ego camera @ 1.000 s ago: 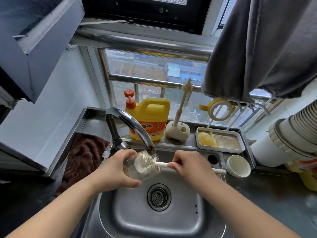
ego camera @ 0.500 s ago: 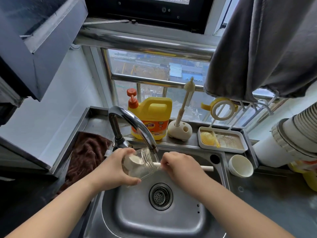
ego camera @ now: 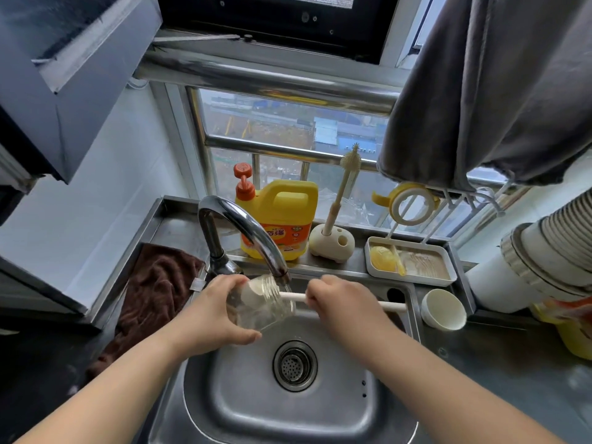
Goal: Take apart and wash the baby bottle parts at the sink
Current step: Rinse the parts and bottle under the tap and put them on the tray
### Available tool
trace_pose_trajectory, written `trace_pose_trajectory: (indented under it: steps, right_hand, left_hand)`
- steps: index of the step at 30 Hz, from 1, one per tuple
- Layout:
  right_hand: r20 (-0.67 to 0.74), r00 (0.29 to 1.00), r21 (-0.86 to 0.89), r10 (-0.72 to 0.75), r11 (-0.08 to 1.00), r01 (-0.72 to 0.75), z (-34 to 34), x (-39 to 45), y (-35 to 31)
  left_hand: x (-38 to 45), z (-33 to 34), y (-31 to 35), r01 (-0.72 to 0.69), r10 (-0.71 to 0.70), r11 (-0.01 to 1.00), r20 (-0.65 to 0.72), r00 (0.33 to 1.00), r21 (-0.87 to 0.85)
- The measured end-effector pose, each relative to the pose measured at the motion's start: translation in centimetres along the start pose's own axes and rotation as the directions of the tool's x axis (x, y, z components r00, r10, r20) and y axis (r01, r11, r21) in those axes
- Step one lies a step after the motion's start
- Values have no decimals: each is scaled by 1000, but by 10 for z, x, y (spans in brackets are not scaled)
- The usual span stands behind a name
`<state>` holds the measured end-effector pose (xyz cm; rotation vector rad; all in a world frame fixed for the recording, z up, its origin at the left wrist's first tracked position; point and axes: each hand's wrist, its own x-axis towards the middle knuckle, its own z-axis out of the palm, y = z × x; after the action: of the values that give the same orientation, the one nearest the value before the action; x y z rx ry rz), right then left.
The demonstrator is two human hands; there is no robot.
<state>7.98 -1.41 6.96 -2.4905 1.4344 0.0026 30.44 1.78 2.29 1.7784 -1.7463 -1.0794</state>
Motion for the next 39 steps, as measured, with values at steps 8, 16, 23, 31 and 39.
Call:
trace_pose_trajectory:
  steps: [8,16,23,31,39]
  right_hand:
    - [28,997,14,75,997,-75,-4,0,8]
    - [248,960,224,128,957,-186,3,-8,6]
    - [195,947,239,256,924,-299,7,-34,30]
    - [182,938,337,294,878,-340,2,-42,31]
    - [179,944,320,277,891,-322,-5,-46,27]
  left_hand:
    - [-3,-3,1,4,-4,1000,-18,1000,12]
    - [-12,-2,0,-109,120,912,-3,993,396]
    - [-19,-12,-15,-201,310,683,-29,950,702]
    - [-32,-28,0,-180,275,749,-52,960,637]
    - [-42,-38,20,-7,30,840,-34,999,542]
